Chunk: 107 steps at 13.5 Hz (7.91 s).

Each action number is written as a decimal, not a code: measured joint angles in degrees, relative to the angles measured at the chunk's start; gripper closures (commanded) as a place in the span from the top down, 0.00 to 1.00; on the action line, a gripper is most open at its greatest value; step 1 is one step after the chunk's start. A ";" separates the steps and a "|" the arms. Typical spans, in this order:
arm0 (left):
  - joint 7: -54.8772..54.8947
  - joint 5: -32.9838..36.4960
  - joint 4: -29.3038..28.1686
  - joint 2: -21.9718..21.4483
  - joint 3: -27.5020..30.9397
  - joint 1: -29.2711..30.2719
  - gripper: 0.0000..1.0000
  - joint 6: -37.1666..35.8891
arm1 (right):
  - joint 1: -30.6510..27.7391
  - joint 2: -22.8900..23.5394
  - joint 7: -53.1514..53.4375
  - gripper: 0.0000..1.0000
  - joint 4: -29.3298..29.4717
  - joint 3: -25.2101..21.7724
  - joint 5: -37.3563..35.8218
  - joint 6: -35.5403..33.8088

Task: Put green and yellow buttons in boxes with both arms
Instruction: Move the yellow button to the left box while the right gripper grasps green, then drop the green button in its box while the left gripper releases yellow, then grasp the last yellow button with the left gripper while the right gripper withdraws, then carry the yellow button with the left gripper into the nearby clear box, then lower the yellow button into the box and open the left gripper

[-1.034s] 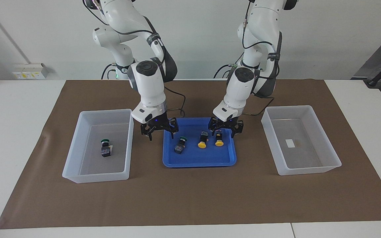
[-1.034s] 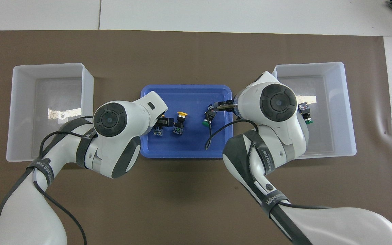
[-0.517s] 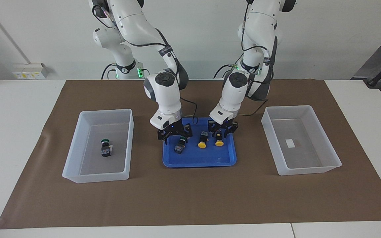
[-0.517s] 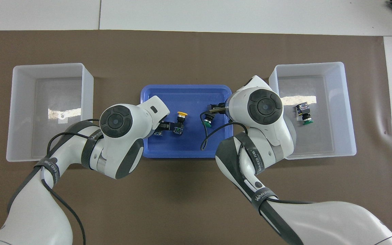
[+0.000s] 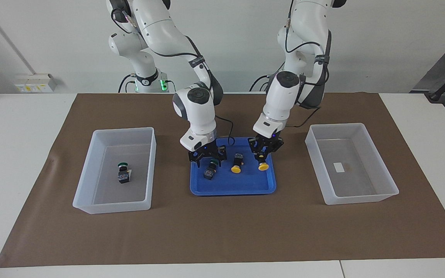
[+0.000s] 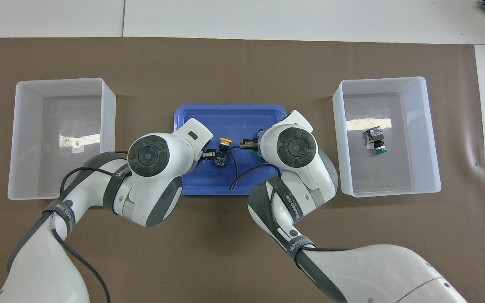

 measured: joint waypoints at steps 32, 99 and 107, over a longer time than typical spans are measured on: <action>38.18 1.46 6.04 2.68 -1.00 27.21 1.00 1.44 | -31.28 -13.14 -47.18 1.00 -7.10 -1.13 0.12 -9.58; 40.14 1.53 5.43 -2.86 -1.29 29.45 1.00 -8.34 | -32.69 -26.18 -27.89 1.00 19.74 -0.28 0.09 -55.97; 32.06 1.53 11.65 -13.73 -1.58 23.00 1.00 -30.69 | -32.63 -26.24 -27.89 1.00 19.65 -0.21 0.09 -56.03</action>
